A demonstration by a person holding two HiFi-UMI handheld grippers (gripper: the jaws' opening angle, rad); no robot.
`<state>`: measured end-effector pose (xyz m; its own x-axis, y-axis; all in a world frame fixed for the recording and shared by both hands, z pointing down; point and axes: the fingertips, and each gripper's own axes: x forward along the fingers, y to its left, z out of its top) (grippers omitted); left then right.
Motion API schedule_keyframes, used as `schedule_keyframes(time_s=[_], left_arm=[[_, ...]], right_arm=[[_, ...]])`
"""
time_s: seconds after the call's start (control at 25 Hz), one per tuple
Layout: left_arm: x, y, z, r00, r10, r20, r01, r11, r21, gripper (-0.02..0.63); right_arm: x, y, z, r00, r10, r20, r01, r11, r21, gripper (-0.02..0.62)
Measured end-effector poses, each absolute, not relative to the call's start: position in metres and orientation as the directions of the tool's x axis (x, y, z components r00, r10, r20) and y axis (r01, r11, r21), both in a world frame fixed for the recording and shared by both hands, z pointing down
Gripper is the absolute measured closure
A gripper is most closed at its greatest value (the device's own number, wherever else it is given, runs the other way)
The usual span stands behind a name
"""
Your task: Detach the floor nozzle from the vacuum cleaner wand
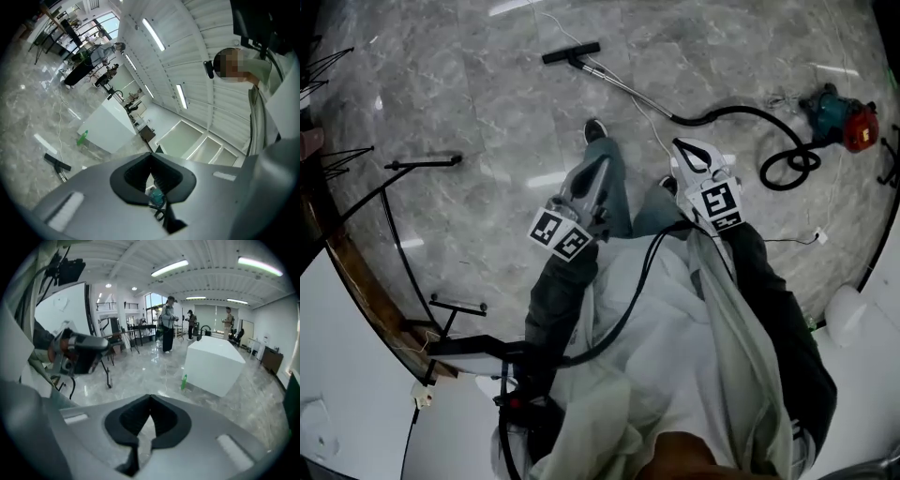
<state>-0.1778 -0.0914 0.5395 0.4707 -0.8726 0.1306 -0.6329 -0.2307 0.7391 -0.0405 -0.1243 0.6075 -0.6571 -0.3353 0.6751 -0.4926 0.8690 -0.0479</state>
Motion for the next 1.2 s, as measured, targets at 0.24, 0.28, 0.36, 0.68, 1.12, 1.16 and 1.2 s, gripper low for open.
schedule_keyframes(time_s=[0.24, 0.28, 0.36, 0.68, 1.12, 1.16, 1.2], left_arm=[[-0.256, -0.15, 0.64, 0.399, -0.89, 0.221, -0.685, -0.129, 0.717, 0.601], [-0.266, -0.154, 0.662, 0.384, -0.894, 0.231, -0.687, -0.11, 0.718, 0.601], [-0.284, -0.158, 0.714, 0.362, -0.898, 0.252, -0.69, -0.076, 0.72, 0.601], [-0.324, -0.098, 0.928, 0.315, -0.852, 0.418, -0.659, 0.121, 0.743, 0.601], [-0.347, -0.034, 1.017, 0.263, -0.83, 0.492, -0.627, 0.24, 0.741, 0.601], [-0.347, -0.033, 1.018, 0.259, -0.832, 0.491, -0.623, 0.245, 0.743, 0.601], [-0.346, -0.033, 1.019, 0.257, -0.833, 0.489, -0.617, 0.248, 0.747, 0.601]], right_arm=[[-0.102, -0.183, 0.765, -0.596, -0.236, 0.767, -0.44, 0.896, -0.067, 0.597], [-0.109, -0.19, 0.796, -0.597, -0.212, 0.773, -0.417, 0.906, -0.073, 0.597], [-0.123, -0.207, 0.864, -0.602, -0.171, 0.78, -0.378, 0.921, -0.09, 0.566], [-0.162, -0.225, 1.168, -0.409, -0.002, 0.913, -0.213, 0.973, -0.093, 0.445], [-0.186, -0.245, 1.323, -0.259, -0.13, 0.957, -0.274, 0.96, 0.056, 0.422], [-0.185, -0.244, 1.328, -0.246, -0.13, 0.96, -0.272, 0.96, 0.061, 0.416], [-0.184, -0.243, 1.332, -0.233, -0.117, 0.966, -0.269, 0.962, 0.051, 0.414]])
